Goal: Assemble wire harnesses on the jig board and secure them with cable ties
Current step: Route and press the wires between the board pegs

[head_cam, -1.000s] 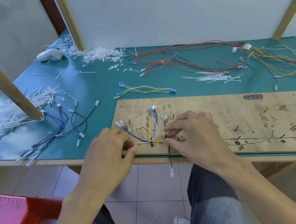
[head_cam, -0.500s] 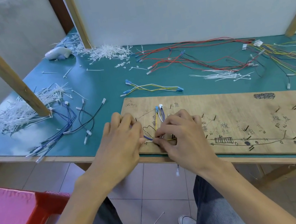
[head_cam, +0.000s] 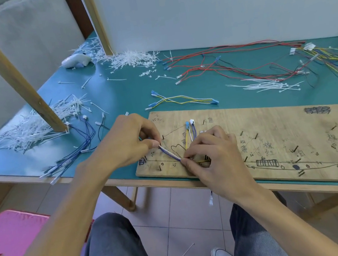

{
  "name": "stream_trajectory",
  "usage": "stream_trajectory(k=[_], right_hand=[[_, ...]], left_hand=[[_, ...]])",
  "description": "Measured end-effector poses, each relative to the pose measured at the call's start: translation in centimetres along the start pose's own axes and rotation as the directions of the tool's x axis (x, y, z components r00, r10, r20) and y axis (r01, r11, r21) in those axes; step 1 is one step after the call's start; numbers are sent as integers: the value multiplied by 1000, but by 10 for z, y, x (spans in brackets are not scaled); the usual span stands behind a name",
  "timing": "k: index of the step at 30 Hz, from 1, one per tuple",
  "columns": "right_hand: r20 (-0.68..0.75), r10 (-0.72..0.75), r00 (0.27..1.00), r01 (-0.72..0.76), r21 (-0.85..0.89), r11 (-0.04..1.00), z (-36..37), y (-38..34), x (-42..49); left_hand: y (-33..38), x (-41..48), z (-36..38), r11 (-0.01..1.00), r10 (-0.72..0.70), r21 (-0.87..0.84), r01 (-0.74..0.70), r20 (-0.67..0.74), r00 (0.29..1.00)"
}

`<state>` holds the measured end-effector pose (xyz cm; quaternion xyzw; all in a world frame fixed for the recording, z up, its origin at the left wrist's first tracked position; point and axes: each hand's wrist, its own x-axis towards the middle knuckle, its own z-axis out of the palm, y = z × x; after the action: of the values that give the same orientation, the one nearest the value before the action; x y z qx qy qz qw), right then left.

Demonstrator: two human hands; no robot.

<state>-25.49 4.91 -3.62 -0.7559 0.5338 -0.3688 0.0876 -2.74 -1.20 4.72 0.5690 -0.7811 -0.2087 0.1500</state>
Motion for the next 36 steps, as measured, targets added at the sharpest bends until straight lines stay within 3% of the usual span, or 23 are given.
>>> stream_trajectory(k=[11, 18, 24, 29, 32, 36], right_hand=[[-38, -4, 999, 6, 52, 999, 1, 3, 0], [-36, 44, 998, -41, 84, 996, 1, -1, 0], [-68, 88, 994, -78, 137, 987, -3, -4, -1], [-253, 162, 954, -87, 282, 956, -6, -5, -5], [-298, 259, 919, -136, 376, 916, -9, 1, -7], [-341, 230, 912, -99, 361, 927, -11, -2, -9]], left_hand=[[6, 14, 13, 992, -70, 108, 72, -16, 997], [17, 8, 15, 937, -41, 341, 72, -97, 994], [19, 0, 14, 970, -38, 235, 60, -96, 995], [37, -22, 35, 977, 159, 164, -139, -114, 981], [41, -28, 49, 963, 200, 191, -190, -32, 979], [39, -27, 53, 943, 223, 250, -219, 13, 975]])
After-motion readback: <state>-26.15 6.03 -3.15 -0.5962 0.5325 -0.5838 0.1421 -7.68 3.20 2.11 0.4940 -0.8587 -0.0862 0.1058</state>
